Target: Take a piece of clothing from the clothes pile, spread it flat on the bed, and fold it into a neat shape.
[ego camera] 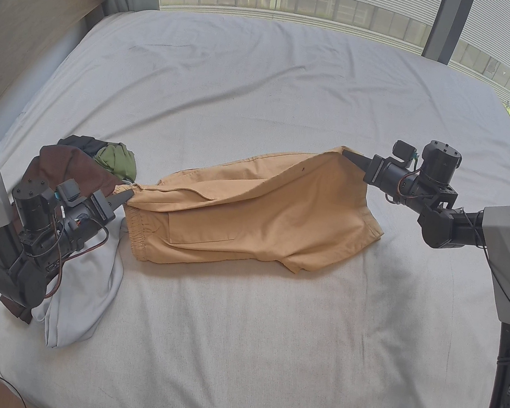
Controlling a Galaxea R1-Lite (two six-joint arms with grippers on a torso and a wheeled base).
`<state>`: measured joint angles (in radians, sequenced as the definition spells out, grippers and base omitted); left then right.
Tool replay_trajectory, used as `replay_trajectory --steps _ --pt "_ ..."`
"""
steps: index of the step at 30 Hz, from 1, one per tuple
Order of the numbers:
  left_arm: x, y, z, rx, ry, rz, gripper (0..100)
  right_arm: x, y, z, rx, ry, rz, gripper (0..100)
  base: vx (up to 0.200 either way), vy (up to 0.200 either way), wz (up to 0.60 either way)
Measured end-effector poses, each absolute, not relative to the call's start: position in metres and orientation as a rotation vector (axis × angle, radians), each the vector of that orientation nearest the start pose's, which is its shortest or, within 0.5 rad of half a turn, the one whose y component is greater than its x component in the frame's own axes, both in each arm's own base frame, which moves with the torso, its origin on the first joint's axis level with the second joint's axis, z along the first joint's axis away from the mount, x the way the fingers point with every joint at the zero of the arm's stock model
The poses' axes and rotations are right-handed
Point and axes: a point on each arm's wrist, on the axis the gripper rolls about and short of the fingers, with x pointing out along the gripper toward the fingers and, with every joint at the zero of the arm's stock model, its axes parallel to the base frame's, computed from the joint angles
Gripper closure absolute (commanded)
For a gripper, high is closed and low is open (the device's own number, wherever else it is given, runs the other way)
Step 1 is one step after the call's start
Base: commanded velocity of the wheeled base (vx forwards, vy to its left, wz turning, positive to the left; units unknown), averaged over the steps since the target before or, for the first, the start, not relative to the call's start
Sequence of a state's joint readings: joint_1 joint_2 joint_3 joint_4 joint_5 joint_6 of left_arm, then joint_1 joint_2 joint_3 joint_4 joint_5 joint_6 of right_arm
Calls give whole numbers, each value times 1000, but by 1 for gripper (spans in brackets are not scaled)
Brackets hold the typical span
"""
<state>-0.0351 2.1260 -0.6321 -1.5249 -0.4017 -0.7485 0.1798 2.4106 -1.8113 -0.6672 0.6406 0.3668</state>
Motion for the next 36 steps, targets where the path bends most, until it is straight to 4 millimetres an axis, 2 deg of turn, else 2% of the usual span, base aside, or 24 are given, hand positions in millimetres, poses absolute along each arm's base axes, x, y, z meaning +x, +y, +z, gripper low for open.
replay_trajectory --steps 22,23,24,25,31,36 --pt "356 -24 76 -729 152 -428 100 507 93 168 325 55 769 100 0 0 0" --pt "356 -24 76 -729 152 -428 0 507 93 167 325 55 769 100 0 0 0" --pt "356 -24 76 -729 152 -428 0 508 92 167 324 53 769 100 0 0 0" --pt "356 -24 75 -729 153 -426 0 508 92 168 323 49 769 0 0 0 0" --pt "358 -24 77 -727 141 -421 0 512 93 169 322 29 752 0 0 0 0" --pt "370 -20 86 -725 57 -352 0 521 91 168 322 -13 688 0 0 0 0"
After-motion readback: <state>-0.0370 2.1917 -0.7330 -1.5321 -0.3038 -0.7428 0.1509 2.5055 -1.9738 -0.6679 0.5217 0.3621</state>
